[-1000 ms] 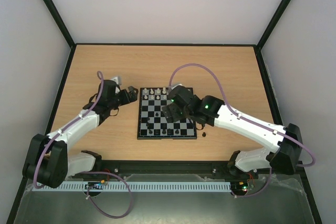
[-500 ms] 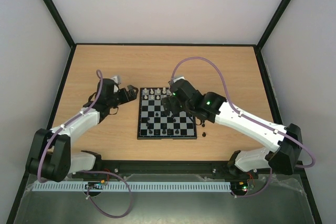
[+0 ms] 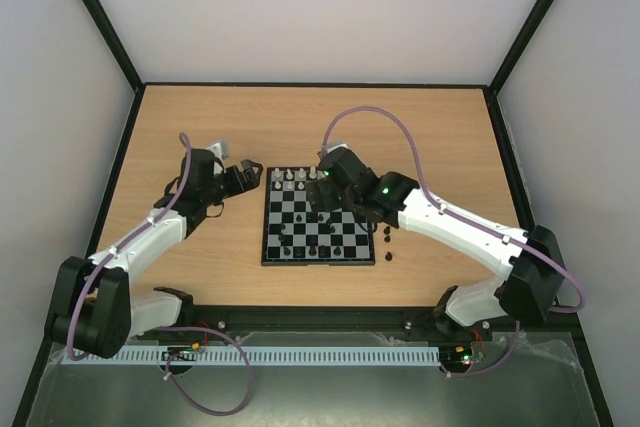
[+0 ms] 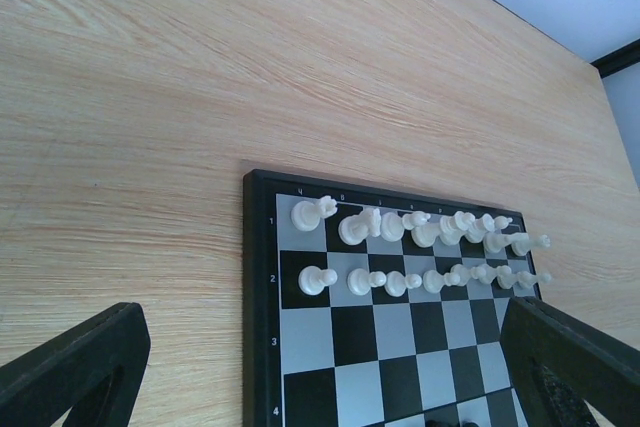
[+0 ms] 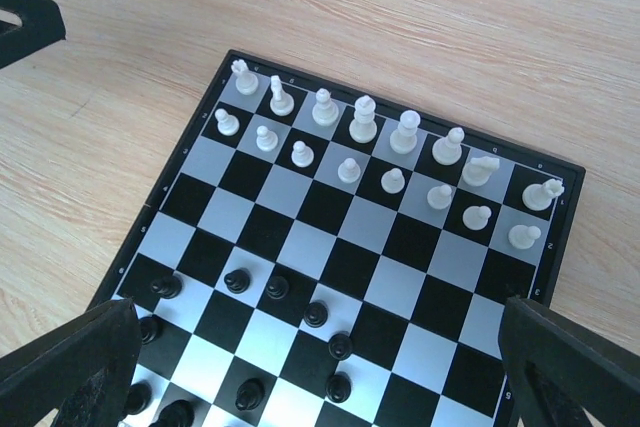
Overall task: Set up the chess pieces on the board
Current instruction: Move the chess piece to the chessboard.
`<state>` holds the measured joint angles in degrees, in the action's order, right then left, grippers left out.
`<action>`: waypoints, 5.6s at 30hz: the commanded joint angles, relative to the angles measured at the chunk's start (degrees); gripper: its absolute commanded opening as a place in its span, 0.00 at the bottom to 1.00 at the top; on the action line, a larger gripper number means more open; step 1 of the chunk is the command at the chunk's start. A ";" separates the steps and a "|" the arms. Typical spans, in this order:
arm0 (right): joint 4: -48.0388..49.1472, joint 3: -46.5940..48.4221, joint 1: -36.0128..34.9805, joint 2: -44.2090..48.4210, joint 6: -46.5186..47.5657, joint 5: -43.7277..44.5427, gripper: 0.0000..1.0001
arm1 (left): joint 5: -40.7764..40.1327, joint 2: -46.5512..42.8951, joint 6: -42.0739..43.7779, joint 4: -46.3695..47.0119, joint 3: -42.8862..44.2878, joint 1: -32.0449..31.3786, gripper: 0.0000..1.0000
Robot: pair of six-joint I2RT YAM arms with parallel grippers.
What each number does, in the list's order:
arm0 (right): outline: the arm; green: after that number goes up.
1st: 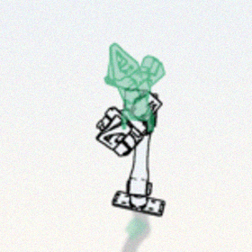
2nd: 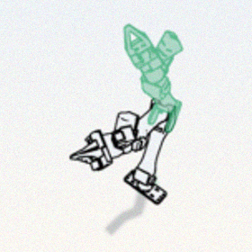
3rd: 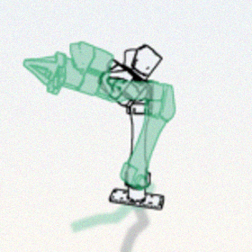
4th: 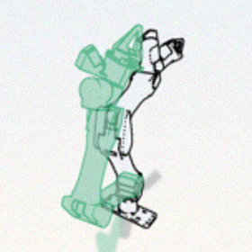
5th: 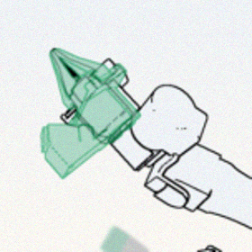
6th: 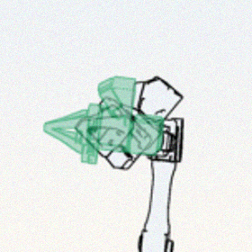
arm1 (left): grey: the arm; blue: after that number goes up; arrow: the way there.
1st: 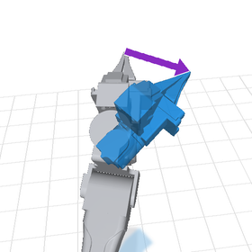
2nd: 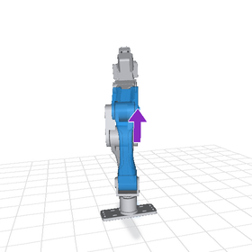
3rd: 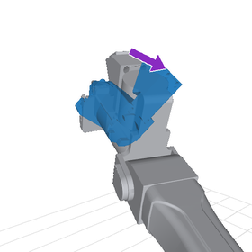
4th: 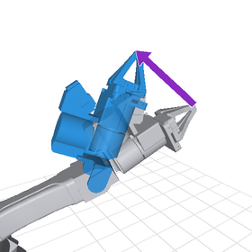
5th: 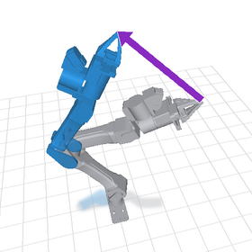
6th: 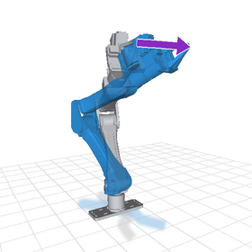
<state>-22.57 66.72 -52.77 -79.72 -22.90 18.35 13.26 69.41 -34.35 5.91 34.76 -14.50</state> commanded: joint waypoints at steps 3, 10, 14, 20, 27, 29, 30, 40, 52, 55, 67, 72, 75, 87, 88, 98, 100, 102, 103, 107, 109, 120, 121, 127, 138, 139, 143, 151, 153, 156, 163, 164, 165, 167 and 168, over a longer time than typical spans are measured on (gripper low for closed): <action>0.31 -0.82 0.50 0.14 0.40 1.41 0.99 | 0.72 0.44 -0.03 1.12 0.08 -0.01 0.99; 0.73 -3.21 0.54 2.64 0.41 4.74 0.99 | -0.70 -0.09 -0.17 0.55 -0.13 -0.18 0.99; 1.58 -4.45 0.65 2.30 -0.73 4.74 0.99 | -0.96 0.10 -0.41 0.93 -0.59 -0.18 0.99; 3.57 -6.83 0.61 3.26 -2.73 5.23 0.99 | -2.62 1.10 -1.40 1.58 -1.12 -0.24 1.00; 4.99 -8.67 1.28 3.83 -4.42 7.79 0.99 | -4.98 0.03 -1.44 -0.85 -1.27 -0.20 0.99; 4.99 -8.40 1.91 2.97 -4.73 7.44 0.99 | -4.95 0.01 -1.38 -1.05 -1.22 -0.23 1.00; 4.99 -8.36 2.23 2.51 -4.87 7.14 0.99 | -4.79 0.19 -1.38 -1.13 -1.08 -0.24 0.99; 3.98 -6.91 4.80 -1.18 -5.27 4.59 0.99 | -3.69 -0.09 -1.06 -1.55 -1.13 -0.25 0.99; -0.13 -12.85 8.26 2.19 -10.66 6.58 0.99 | -2.34 0.89 -1.21 -0.45 -1.10 -0.21 1.00; -0.85 -15.09 10.70 4.21 -12.17 5.14 0.99 | -1.95 1.26 -1.27 -0.29 -1.07 -0.35 0.99; -1.15 -19.37 12.19 7.74 -12.07 -1.33 0.96 | -2.80 2.18 -1.08 -1.14 -0.45 -0.98 0.99; 2.74 -19.51 12.17 7.66 -8.37 -10.67 0.96 | -2.80 2.75 -0.92 -1.48 -0.20 -1.10 0.99; 2.26 -17.55 12.20 7.10 -7.00 -11.98 0.97 | -4.28 2.37 -0.65 -2.73 0.39 -1.66 0.99; 0.36 -15.06 12.21 7.21 -3.86 -9.48 0.98 | -14.31 -2.38 -2.64 -20.79 9.34 -9.74 0.99; 0.33 -15.00 12.22 7.25 -3.84 -9.78 0.98 | -14.62 -2.79 -2.67 -22.24 9.76 -10.35 1.00; 0.75 -15.33 12.20 8.42 -3.57 -13.46 0.98 | -15.42 -4.26 -2.07 -38.14 15.50 -18.42 0.99; 0.85 -15.42 12.23 8.80 -3.56 -14.17 0.98 | -14.59 -3.34 -2.04 -39.89 16.06 -19.60 0.99; 1.07 -15.67 12.17 9.21 -3.58 -14.43 0.98 | -14.49 -2.45 -2.05 -41.04 16.66 -20.80 0.98; 1.04 -15.78 12.18 9.35 -3.61 -14.54 0.98 | -14.49 -1.94 -2.01 -41.41 16.75 -21.32 0.98; 1.46 -16.17 12.17 9.57 -3.65 -14.90 0.98 | -13.08 0.07 -1.91 -40.79 16.04 -22.67 0.94; 1.55 -16.31 12.23 9.59 -3.70 -14.87 0.98 | -12.48 1.01 -1.95 -40.03 15.72 -23.69 0.90; 1.50 -16.47 12.17 9.24 -3.79 -14.74 0.98 | -15.27 8.10 -2.49 -38.23 15.43 -28.92 0.70; 1.54 -16.50 12.25 9.28 -3.75 -14.79 0.98 | -15.33 8.58 -2.48 -38.10 15.35 -29.06 0.66; 1.61 -16.70 12.22 9.24 -3.74 -14.83 0.98 | -15.39 10.49 -2.43 -37.76 15.26 -30.25 0.46; 1.66 -17.30 12.25 9.65 -3.82 -15.54 0.97 | -15.63 13.31 -2.74 -36.75 13.85 -31.43 0.30; 1.65 -17.31 12.23 9.67 -3.80 -15.58 0.98 | -15.74 13.50 -2.74 -36.78 13.84 -31.53 0.29; 1.56 -17.44 12.22 9.89 -3.82 -15.84 0.97 | -16.06 14.13 -3.14 -36.85 13.85 -32.08 0.28; 1.72 -18.01 12.20 10.26 -3.82 -15.92 0.97 | -16.34 15.94 -3.15 -36.81 13.85 -32.75 0.33; 1.74 -18.07 12.15 10.21 -3.85 -15.90 0.97 | -16.46 16.30 -3.05 -36.85 13.81 -32.73 0.34; 1.87 -18.16 12.18 10.20 -3.89 -15.98 0.97 | -16.89 16.83 -2.96 -36.76 13.70 -32.78 0.30; 1.97 -18.30 12.20 10.29 -3.90 -16.06 0.98 | -17.24 17.60 -2.83 -36.76 13.53 -32.76 0.16; 1.92 -18.35 12.19 10.33 -3.91 -16.06 0.97 | -17.21 17.58 -2.83 -36.84 13.57 -32.73 0.15; 1.91 -18.39 12.22 10.34 -3.85 -16.17 0.97 | -17.28 17.46 -2.84 -37.05 13.69 -32.70 0.14; 2.08 -18.50 12.22 10.38 -3.90 -16.15 0.97 | -17.57 16.99 -2.96 -37.62 13.59 -32.85 0.12; 1.98 -18.42 12.22 10.33 -3.91 -16.22 0.97 | -17.77 16.61 -3.13 -37.98 13.53 -32.79 0.12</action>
<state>-20.18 49.23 -40.77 -70.50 -27.18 2.87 -3.38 86.41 -37.17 -30.33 48.95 -46.98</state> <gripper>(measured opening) 0.975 0.129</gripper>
